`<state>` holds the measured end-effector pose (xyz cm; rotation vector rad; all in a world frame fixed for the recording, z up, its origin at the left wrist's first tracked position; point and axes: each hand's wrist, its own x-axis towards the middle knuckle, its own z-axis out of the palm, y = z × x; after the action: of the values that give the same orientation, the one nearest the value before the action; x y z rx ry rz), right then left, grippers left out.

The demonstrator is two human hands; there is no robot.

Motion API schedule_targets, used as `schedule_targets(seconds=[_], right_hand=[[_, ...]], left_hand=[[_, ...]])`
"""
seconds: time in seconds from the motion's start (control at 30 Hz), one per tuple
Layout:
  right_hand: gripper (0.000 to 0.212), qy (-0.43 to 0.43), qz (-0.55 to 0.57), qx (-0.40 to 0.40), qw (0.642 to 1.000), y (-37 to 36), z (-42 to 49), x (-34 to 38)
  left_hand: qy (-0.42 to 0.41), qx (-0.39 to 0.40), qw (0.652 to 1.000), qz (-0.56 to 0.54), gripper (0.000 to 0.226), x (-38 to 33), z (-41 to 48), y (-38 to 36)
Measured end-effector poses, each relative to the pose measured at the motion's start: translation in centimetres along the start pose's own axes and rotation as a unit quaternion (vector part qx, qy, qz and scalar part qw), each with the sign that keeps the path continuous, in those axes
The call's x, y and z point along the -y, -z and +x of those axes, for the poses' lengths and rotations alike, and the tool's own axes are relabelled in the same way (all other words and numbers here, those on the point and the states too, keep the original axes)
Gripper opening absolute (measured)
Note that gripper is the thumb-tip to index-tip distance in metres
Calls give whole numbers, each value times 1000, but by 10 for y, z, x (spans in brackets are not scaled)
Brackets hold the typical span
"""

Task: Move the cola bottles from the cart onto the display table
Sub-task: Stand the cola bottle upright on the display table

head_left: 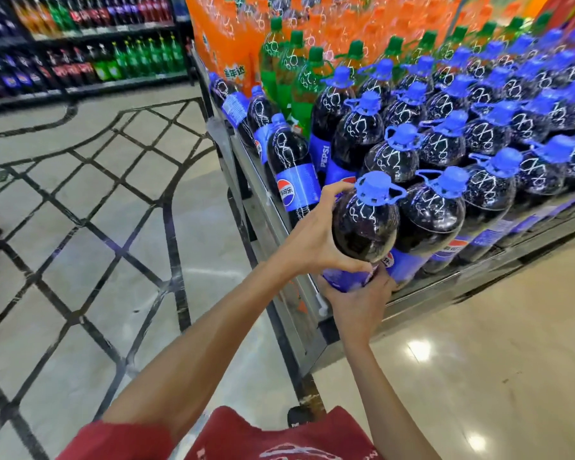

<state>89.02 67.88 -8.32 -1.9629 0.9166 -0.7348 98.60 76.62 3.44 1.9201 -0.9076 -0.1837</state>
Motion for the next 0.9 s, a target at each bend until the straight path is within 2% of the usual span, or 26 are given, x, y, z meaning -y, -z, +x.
schedule_targets(seconds=[0.17,0.37,0.57,0.9], right_hand=[[110,6,-15,6,1000,3,4,-5],[99,-5,-34,33,999,7,8,-12],[108,-1,-76,49,996,5,13,-11],[104,-11,-97,62,993,4,13,-15]], left_hand=[[10,3,1000,29,113,-8,1,-8],[18,-19,999,30,110,-9,-4,-17],[56,-44,997,25,109,3,2,-18],[75,-51,996,13,113,8,-7,-23]])
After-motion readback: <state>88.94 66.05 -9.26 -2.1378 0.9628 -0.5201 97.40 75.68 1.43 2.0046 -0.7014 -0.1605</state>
